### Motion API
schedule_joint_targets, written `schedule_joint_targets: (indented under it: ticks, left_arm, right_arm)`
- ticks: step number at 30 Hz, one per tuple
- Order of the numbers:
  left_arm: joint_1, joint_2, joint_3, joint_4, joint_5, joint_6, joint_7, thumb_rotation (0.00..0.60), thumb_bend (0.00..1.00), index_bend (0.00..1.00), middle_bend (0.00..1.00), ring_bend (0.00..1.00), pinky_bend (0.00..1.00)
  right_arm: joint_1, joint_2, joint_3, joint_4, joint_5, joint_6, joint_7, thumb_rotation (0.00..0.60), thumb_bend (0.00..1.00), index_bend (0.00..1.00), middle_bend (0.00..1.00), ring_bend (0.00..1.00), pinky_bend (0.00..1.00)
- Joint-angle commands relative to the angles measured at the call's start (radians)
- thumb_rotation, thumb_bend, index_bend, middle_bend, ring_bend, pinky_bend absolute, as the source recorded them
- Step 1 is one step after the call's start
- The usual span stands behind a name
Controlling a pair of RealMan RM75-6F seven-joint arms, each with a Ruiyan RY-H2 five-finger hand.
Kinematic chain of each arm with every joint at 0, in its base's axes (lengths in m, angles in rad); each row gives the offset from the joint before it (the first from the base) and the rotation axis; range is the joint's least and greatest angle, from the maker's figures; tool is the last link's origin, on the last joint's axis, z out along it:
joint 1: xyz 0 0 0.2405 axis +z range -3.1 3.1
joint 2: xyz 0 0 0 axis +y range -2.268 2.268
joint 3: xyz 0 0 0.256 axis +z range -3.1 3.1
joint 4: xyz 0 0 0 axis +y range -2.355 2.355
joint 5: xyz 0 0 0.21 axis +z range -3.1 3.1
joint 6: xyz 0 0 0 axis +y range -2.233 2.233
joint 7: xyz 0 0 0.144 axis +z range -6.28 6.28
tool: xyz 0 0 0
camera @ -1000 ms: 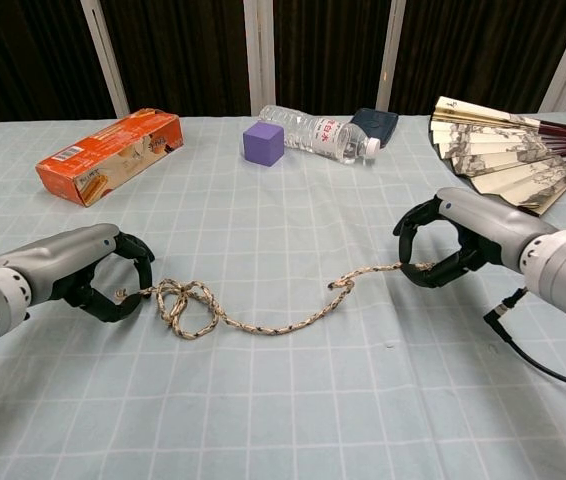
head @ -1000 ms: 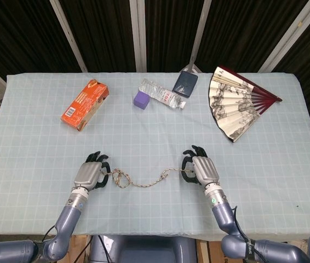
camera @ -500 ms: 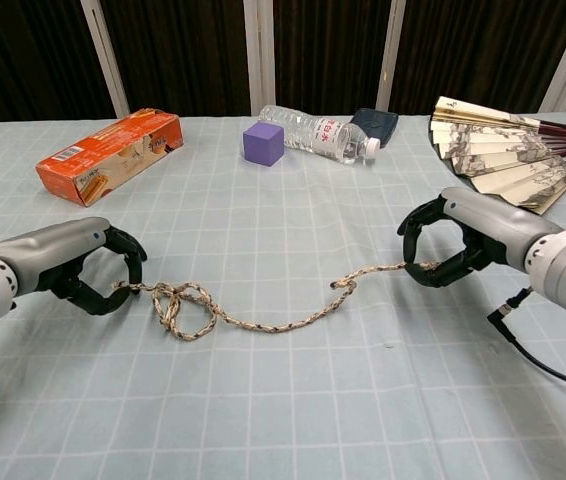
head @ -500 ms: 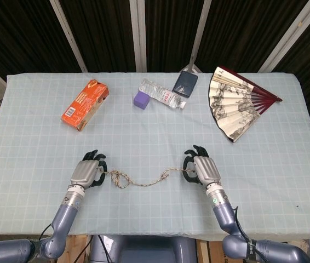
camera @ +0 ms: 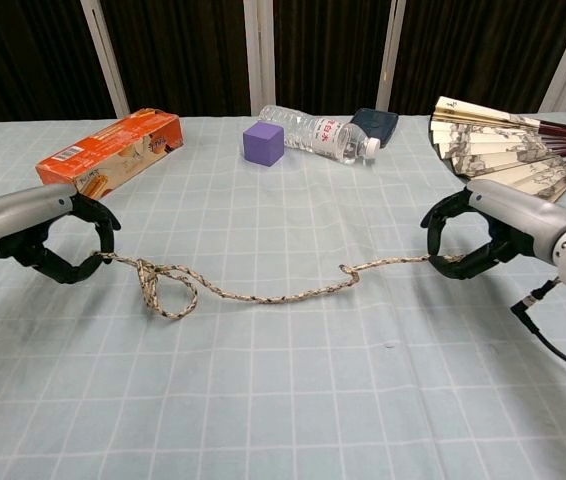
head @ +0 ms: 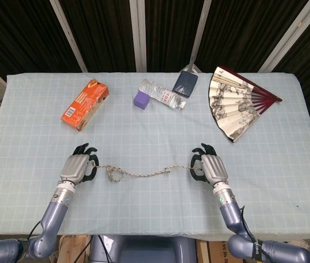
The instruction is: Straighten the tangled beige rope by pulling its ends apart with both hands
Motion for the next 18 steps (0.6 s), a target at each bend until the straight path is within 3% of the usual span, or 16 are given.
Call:
schedule_joint_targets:
  ticks: [1, 18]
  left_arm:
    - [0.011, 0.039, -0.003, -0.025, 0.012, 0.007, -0.019, 0.600, 0.63, 0.55, 0.18, 0.00, 0.00]
    - [0.091, 0.259, 0.019, -0.137, 0.114, 0.034, -0.155, 0.600, 0.64, 0.55, 0.18, 0.00, 0.00]
  right_arm:
    - [-0.009, 0.024, -0.002, -0.003, -0.003, 0.004, 0.006, 0.600, 0.48, 0.66, 0.26, 0.00, 0.00]
    - [-0.074, 0.163, -0.014, -0.026, -0.024, 0.029, 0.057, 0.600, 0.48, 0.66, 0.26, 0.00, 0.00]
